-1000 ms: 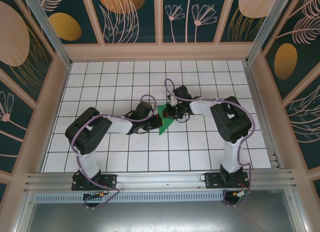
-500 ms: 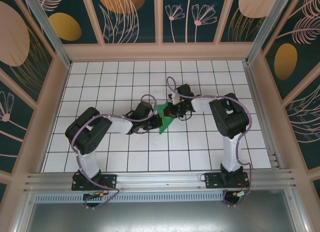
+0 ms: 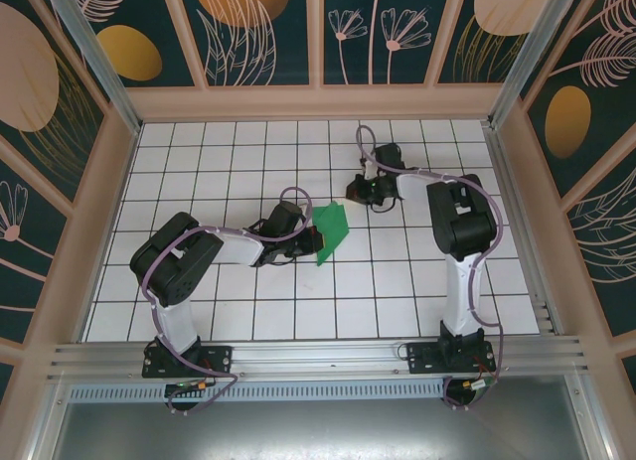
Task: Fold a paper plane with a square sheet of paper (pick it up from the middle)
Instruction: Fourth fold the wing at the center of the table.
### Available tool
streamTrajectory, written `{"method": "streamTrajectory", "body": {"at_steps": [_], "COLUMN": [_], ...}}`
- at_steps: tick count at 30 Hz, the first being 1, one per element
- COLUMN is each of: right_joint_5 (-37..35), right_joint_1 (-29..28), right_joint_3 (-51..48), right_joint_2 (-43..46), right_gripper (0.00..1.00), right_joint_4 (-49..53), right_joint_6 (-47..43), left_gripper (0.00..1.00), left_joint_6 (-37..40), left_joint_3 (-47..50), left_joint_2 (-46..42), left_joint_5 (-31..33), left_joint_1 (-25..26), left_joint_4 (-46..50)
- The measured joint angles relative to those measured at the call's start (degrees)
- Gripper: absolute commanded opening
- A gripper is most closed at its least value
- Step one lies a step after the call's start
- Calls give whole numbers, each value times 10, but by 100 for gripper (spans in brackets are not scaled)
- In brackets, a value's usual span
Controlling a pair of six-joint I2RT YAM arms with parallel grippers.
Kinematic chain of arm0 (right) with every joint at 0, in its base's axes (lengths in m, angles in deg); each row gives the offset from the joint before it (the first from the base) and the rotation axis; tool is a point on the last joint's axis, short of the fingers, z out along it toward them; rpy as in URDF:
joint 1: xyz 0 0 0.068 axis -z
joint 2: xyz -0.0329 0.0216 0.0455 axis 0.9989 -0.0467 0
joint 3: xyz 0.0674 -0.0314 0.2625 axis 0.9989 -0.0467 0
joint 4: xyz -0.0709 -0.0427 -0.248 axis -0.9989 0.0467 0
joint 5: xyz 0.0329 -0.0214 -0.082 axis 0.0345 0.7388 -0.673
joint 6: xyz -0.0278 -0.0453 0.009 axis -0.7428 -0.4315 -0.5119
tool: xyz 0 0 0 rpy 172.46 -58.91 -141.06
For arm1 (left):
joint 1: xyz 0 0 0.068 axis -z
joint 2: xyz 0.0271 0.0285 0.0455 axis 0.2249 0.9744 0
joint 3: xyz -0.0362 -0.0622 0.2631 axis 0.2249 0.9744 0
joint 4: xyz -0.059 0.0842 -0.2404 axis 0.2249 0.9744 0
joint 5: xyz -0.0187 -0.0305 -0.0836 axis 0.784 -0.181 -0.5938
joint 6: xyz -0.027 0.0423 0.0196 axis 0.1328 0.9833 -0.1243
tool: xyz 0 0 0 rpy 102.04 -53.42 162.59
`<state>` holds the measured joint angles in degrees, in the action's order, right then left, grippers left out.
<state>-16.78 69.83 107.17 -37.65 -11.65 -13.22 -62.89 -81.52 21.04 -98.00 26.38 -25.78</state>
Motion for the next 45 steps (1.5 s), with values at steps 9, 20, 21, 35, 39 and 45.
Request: {"method": "streamTrajectory", "body": {"at_steps": [9,20,21,35,39,45], "right_joint_5": [-37,1,1,-14,-42,-40], "right_joint_1": [-14,-106,-104,-10,3,-51], "right_joint_3": [-88,-126,-125,-25,-37,-145], "right_joint_2": [100,84,78,11,38,150], "right_gripper": [3,2,1,1,2,2], "right_joint_4": [-24,-54,-54,-54,-58,-75], "right_joint_6": [8,22,22,43,50,73], "left_gripper": [0,0,0,0,0,0], "left_joint_6": [13,37,38,64,88,154], "left_joint_3": [0,6,7,8,7,14], "left_joint_2": [0,-4,-4,-5,-8,-26], "left_joint_5": [0,-2,-2,-7,-7,-11], "left_joint_1": [0,0,0,0,0,0], "left_joint_4": [-1,-5,-5,-4,2,33]}}
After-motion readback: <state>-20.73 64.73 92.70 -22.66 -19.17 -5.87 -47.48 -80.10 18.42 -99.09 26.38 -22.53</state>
